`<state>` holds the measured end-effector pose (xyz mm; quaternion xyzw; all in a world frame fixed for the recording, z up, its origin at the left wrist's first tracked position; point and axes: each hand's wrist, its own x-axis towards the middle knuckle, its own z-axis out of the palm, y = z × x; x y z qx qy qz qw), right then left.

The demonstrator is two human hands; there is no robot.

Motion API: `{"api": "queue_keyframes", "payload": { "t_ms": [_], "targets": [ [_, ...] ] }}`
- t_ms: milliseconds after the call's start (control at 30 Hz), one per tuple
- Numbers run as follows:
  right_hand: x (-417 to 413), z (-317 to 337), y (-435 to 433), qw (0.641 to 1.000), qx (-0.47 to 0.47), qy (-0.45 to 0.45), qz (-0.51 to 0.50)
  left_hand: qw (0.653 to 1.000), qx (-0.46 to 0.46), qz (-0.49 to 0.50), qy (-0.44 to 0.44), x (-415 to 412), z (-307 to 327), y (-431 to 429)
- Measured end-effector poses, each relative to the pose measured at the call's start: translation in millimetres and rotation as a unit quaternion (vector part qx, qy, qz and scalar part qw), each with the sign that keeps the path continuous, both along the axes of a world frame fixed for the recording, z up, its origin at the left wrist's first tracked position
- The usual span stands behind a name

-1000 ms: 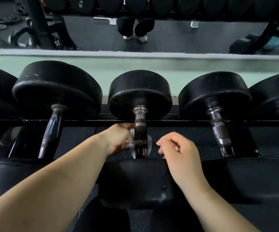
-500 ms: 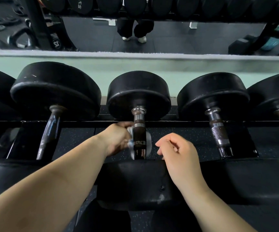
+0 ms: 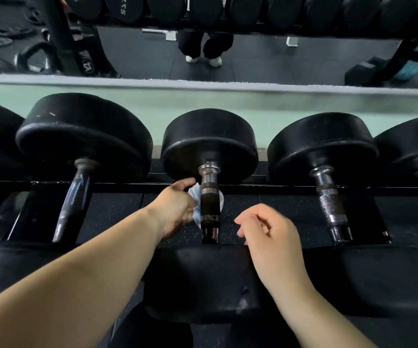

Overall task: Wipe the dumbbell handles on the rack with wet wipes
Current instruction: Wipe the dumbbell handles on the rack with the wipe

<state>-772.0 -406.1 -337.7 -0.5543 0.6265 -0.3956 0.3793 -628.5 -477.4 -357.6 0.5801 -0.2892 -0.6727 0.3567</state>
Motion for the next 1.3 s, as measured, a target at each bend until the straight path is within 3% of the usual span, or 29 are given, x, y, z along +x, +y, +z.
{"api": "queue_keyframes", "payload": {
  "t_ms": [200,333,433,633,700,800,833,967,1300],
  "targets": [
    [0,1,2,1.0,-0.002,-0.001,-0.001,0.998,-0.039,0.048,0.022,-2,13,4],
    [0,2,2,1.0,-0.006,0.007,-0.002,0.993,-0.03,0.073,-0.087,5,16,6],
    [-1,4,0,1.0,0.007,0.012,0.009,0.986,-0.076,0.066,-0.131,17,31,11],
    [5,31,-25,0.994,0.018,-0.026,0.108,0.991,-0.133,0.015,0.009,44,72,31],
    [11,42,-38,0.98,0.078,-0.098,0.154,0.99,-0.125,0.01,0.065,45,78,34],
    [21,58,-53,0.924,0.195,-0.249,0.215,0.99,-0.083,0.024,0.114,41,91,41],
    [24,63,-53,0.914,0.214,-0.265,0.221,0.993,-0.069,0.031,0.094,42,94,45],
    [36,96,-45,0.932,0.241,-0.205,0.176,0.994,-0.025,0.101,-0.011,50,129,65],
    [60,272,9,0.91,0.296,-0.221,0.187,0.985,0.04,0.149,-0.082,79,325,129]
  ]
}}
